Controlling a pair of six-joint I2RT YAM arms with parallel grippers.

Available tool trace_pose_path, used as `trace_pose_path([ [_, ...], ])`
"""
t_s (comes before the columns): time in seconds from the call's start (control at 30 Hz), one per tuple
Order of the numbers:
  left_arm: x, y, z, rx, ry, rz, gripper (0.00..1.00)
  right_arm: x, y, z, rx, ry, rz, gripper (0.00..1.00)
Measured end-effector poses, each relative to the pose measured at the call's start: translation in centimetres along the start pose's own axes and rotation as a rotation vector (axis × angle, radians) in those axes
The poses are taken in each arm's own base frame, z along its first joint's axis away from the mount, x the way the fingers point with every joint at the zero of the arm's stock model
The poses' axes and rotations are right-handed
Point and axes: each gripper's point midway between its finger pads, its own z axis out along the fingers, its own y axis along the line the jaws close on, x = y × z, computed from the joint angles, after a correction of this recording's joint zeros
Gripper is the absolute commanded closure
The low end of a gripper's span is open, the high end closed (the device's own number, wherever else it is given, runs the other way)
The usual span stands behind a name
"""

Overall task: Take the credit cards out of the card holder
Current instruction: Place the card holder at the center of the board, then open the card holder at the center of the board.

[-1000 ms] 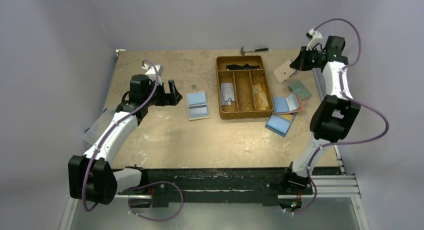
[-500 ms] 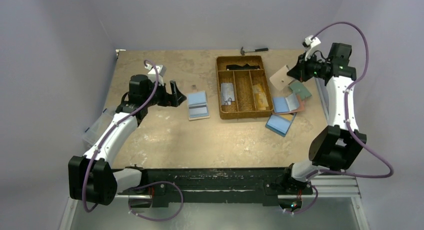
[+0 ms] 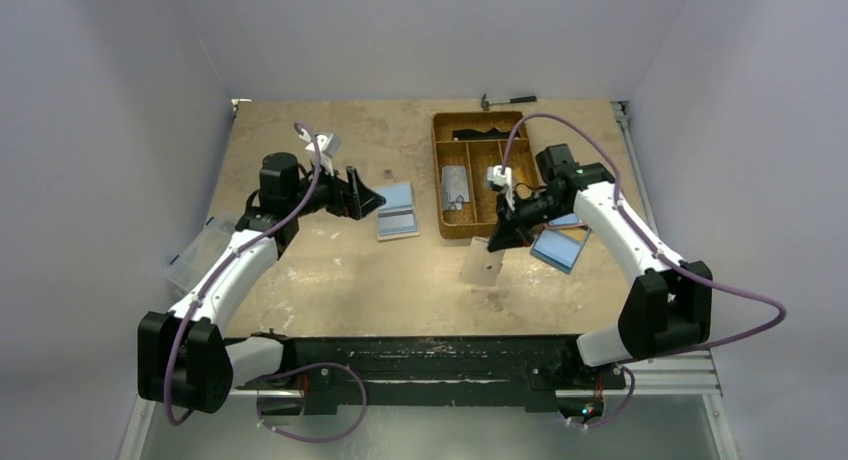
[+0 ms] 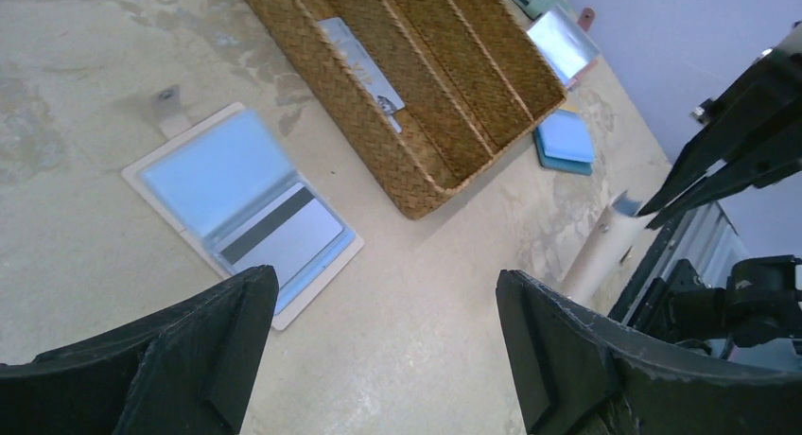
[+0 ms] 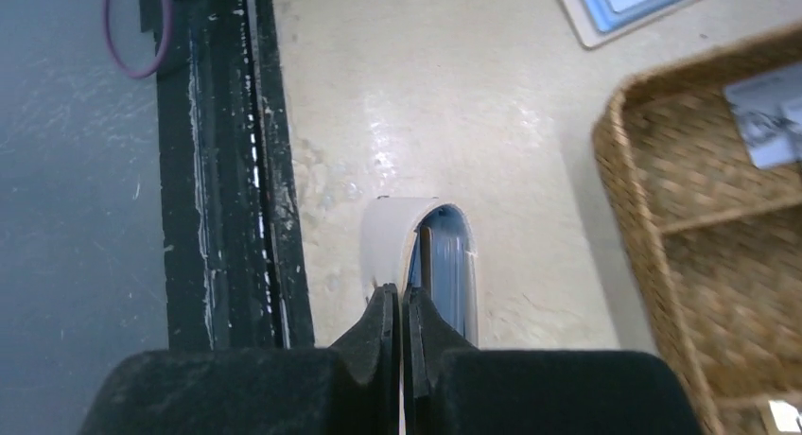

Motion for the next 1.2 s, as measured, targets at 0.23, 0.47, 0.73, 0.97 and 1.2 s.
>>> trace_pose_path([
  [0.23,1.5,-2.0,1.4,0.069,0.035,-0.065,0.09,2.6,-3.2,4.6,0.007,0.101,0.124,0.46],
  [0.47,6.2,-5.1,2.9,0.099,0.138,-0.153,0.10,4.6,-8.4,2.5,0.247,0.108,0.228,0.30],
  [0.73,12.2,-7.3,2.0,0.048,0.204,-0.231,0.11,0.6,-4.4,-0.9,0.271,-0.045,-0.045,0.28],
  [0.97,13.7,-7.6,0.8,-0.009,0.171,-0.277,0.11,1.4,0.5,-0.2,0.098,-0.093,-0.367,0.07],
  [1.2,13.4,-7.5,0.8,-0.031,0.149,-0.293,0.10,2.5,3.0,0.8,-0.036,-0.085,-0.563,0.03],
])
